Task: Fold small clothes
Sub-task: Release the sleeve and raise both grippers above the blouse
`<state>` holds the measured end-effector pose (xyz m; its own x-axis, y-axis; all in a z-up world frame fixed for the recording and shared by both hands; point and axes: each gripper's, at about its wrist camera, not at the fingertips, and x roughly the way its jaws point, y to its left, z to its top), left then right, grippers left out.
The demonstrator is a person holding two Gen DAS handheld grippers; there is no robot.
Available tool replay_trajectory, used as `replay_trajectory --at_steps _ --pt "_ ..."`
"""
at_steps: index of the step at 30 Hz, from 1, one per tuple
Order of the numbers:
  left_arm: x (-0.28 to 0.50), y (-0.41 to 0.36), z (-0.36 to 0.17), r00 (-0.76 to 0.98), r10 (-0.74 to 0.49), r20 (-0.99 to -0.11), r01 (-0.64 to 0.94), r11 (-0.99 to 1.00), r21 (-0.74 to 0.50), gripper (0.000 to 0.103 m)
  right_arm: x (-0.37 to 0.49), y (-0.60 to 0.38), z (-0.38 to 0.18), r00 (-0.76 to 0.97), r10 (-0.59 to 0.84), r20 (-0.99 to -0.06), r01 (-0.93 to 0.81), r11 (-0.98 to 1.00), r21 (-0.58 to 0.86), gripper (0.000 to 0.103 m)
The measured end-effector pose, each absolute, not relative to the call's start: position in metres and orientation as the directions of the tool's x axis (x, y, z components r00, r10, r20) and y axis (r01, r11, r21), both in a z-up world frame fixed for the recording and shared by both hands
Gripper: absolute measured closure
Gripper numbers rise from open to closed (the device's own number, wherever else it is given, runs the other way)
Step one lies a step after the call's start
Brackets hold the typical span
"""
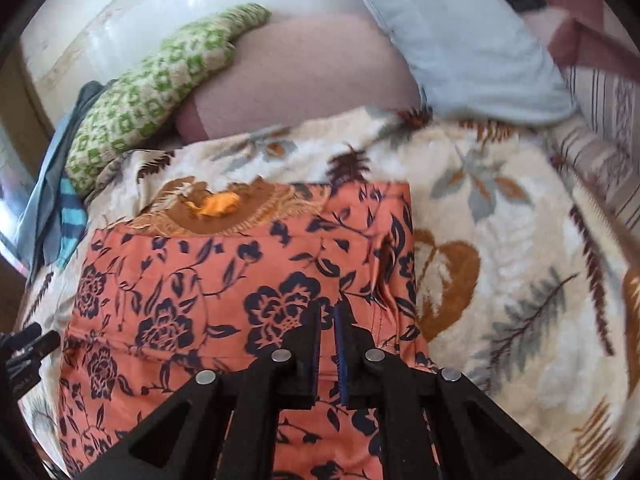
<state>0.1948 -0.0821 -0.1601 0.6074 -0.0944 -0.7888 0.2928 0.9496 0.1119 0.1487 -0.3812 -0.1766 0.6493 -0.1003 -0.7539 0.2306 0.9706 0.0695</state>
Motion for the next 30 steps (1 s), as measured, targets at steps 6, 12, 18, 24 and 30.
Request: replay_trajectory --at_steps 6,12,18,24,30 --pt "0.121 -0.074 -0.099 0.701 -0.183 -0.689 0.334 0.938 0.091 0.040 0.076 -0.306 -0.095 0.760 -0.145 -0.634 0.099 0.989 -0.107 0.094" --pt "0.074 -0.059 -0.069 0.766 -0.191 -0.614 0.322 0.940 0.109 0.028 0.021 -0.265 -0.046 0.806 -0.215 -0.551 0.121 0.972 -0.202 0.094" --pt "0.047 -0.052 -0.059 0.772 -0.210 -0.599 0.338 0.935 0.109 0.028 -0.013 -0.256 -0.026 0.823 -0.243 -0.514 0.154 0.965 -0.210 0.094" --pt "0.030 -0.048 -0.051 0.783 -0.224 -0.580 0.340 0.936 0.097 0.028 -0.033 -0.250 -0.017 0.831 -0.257 -0.493 0.168 0.961 -0.219 0.094" --pt "0.020 -0.045 -0.044 0.793 -0.224 -0.566 0.334 0.938 0.097 0.028 -0.046 -0.247 -0.008 0.844 -0.262 -0.468 0.176 0.960 -0.220 0.094"
